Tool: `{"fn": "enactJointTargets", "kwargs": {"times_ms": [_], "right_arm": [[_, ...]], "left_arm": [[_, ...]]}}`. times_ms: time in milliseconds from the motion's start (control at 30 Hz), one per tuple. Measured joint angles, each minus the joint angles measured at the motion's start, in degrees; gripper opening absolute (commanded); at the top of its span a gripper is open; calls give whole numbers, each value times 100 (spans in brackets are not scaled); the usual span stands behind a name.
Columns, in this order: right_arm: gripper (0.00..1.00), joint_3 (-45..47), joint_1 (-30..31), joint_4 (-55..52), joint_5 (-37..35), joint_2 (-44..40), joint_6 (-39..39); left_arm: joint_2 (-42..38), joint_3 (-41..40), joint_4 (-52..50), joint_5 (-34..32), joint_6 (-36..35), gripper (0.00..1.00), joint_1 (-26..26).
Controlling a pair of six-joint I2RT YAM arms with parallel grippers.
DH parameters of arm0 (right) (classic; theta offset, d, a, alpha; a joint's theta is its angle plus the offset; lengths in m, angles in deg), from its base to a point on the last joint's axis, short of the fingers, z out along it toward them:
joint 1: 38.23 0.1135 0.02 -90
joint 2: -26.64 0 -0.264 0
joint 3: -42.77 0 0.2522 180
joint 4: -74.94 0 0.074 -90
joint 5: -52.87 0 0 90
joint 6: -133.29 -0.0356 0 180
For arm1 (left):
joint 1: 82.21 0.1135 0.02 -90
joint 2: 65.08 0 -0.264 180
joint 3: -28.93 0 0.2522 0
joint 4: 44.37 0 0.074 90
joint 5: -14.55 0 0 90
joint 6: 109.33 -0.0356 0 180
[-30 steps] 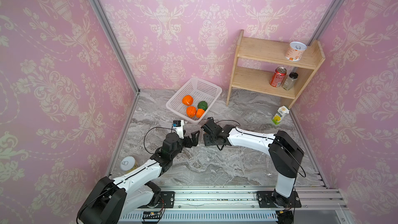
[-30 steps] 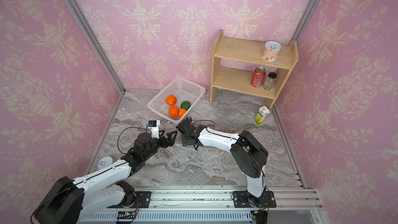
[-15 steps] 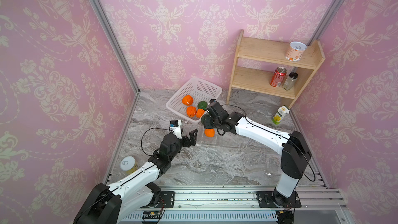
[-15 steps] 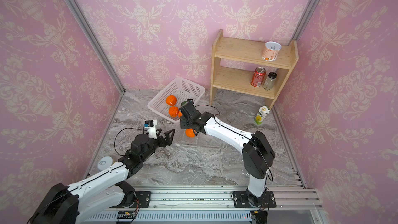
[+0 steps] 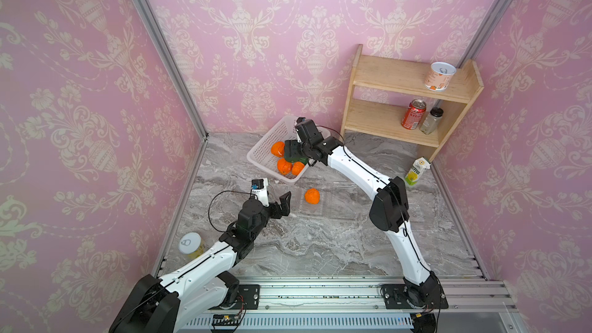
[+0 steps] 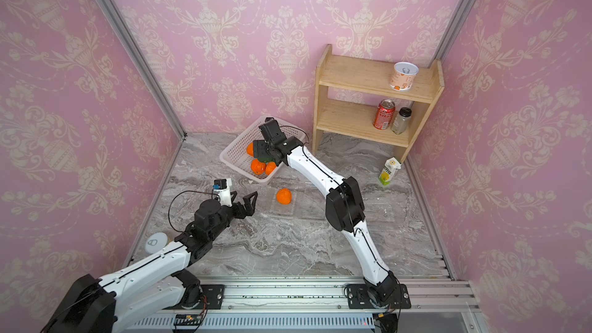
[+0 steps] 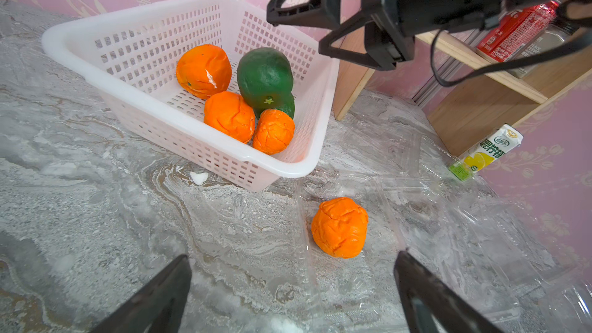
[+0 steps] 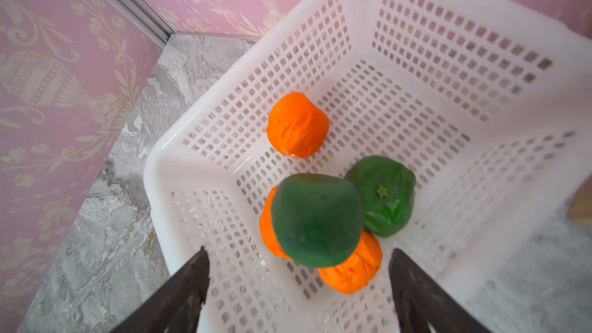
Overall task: Take oranges out of containers
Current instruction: Place the orange in the basket, then pick up the orange from the packing box.
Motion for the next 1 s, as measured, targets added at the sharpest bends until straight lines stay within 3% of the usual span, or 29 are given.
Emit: {"fn": "enactJointTargets", "kwargs": {"times_ms": [100, 200, 433, 700, 833, 1000], "right_arm": [[93, -841, -31, -411, 35, 404, 140], [93, -721, -37, -610, 17, 238, 251], [93, 1952, 66, -372, -291, -1561, 393], [96, 5200, 601, 472, -649, -3980, 76], [95, 5853, 566, 656, -793, -4262, -153], [89, 5993, 562, 798, -857, -3932, -365]], "left_arm": [[0, 0, -9, 0, 0, 99, 4], [0, 0, -13, 0, 0, 99, 4], [-76, -11, -37, 0, 2, 99, 4], [-170, -52, -33, -42, 2, 99, 31], [-136, -98, -22, -55, 2, 99, 31], [55, -101, 17, -55, 2, 99, 33]]}}
